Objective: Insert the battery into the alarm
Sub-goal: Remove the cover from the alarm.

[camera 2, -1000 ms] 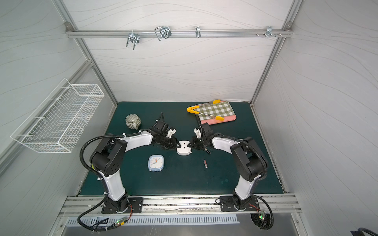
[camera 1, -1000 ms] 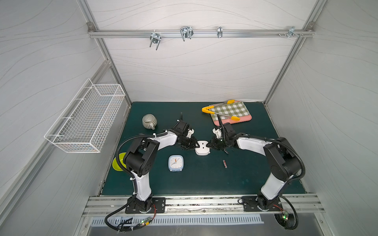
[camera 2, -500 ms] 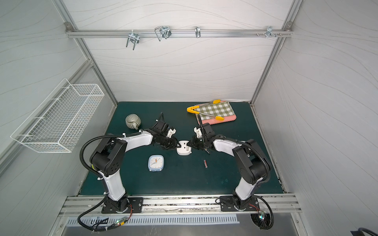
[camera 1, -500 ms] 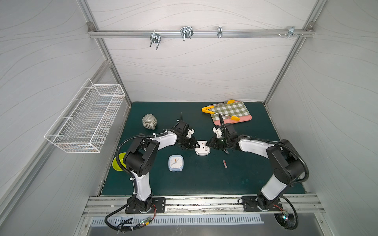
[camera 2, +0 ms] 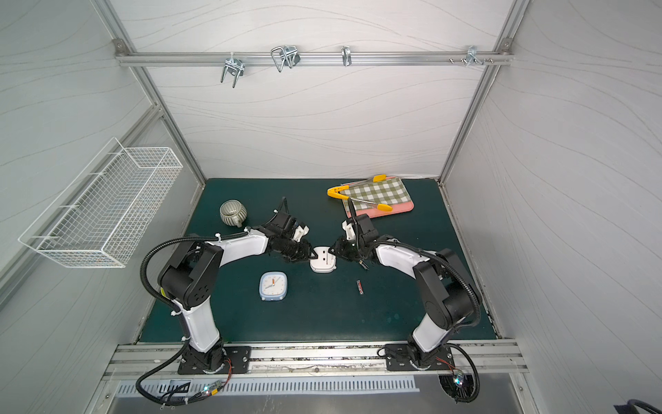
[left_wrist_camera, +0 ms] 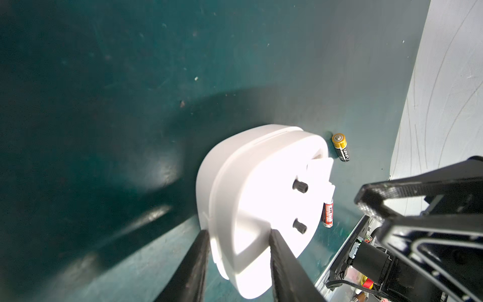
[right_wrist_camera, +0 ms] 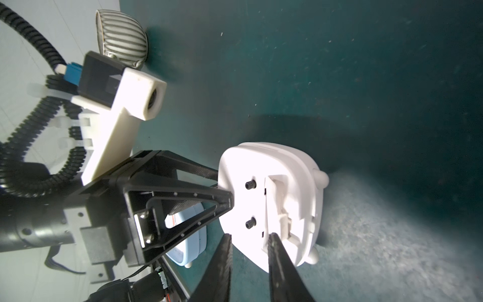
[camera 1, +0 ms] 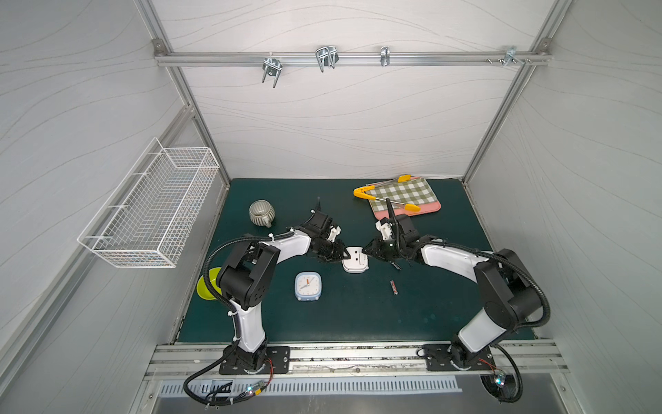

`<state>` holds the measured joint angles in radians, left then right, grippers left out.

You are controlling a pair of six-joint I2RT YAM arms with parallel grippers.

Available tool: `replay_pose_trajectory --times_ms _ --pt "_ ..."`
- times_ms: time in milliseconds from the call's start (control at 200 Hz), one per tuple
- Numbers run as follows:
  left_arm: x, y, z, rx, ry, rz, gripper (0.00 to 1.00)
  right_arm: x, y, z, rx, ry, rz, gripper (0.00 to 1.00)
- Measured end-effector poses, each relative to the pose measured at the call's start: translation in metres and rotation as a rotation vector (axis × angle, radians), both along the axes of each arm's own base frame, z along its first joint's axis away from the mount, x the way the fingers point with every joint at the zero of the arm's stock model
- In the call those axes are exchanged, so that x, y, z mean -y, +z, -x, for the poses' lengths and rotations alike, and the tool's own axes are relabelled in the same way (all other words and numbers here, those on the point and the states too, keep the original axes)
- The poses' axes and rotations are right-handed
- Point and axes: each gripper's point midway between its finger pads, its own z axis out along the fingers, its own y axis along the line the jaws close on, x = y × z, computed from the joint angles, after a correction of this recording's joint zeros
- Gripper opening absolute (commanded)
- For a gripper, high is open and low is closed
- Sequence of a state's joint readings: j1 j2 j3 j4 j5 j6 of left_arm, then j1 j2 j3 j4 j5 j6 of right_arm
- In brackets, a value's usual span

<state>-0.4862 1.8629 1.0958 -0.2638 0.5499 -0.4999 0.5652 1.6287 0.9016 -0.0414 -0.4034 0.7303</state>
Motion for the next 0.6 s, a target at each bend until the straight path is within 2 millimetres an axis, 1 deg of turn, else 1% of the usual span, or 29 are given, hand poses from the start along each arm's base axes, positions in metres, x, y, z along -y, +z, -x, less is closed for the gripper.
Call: replay_pose_trajectory --times_ms 90,275,600 --pt "0.0 0.0 0.0 0.0 0.0 0.0 0.4 0.002 -0.002 0.001 -0.011 -0.002 0.021 0.28" --pt "0.0 0.0 0.0 0.0 0.0 0.001 0.4 0.0 -0.005 -0.003 -0.023 0.009 0.043 0.23" --pt "0.0 0.0 0.0 -0.001 -0.001 0.002 0.4 -0.002 -0.023 -0.003 -0.07 0.021 0.079 0.19"
